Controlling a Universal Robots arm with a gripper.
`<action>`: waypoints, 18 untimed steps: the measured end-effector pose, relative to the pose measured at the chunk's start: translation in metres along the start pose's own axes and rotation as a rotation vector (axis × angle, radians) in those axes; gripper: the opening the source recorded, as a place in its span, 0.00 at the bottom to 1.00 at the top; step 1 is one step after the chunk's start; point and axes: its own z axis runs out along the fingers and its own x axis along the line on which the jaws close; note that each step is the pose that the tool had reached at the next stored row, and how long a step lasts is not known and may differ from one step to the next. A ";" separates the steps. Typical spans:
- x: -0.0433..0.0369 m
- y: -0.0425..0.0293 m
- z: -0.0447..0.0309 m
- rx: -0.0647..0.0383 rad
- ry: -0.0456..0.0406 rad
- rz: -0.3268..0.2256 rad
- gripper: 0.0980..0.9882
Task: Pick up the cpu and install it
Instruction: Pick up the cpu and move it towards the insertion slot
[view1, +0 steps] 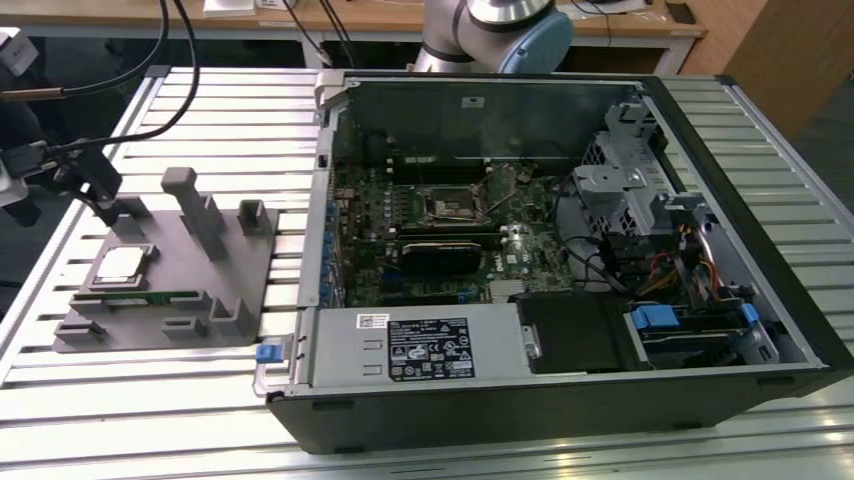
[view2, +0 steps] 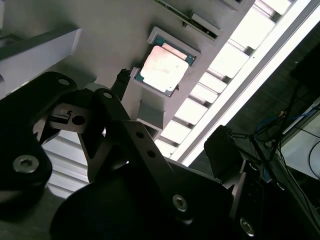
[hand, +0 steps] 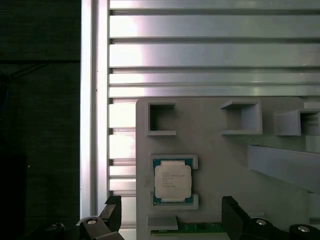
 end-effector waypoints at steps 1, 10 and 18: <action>0.0000 0.0000 0.0002 0.000 0.0000 0.000 0.88; 0.0000 -0.0001 0.0021 0.000 0.0001 0.000 0.88; -0.0001 -0.0002 0.0043 0.000 -0.0002 0.000 0.88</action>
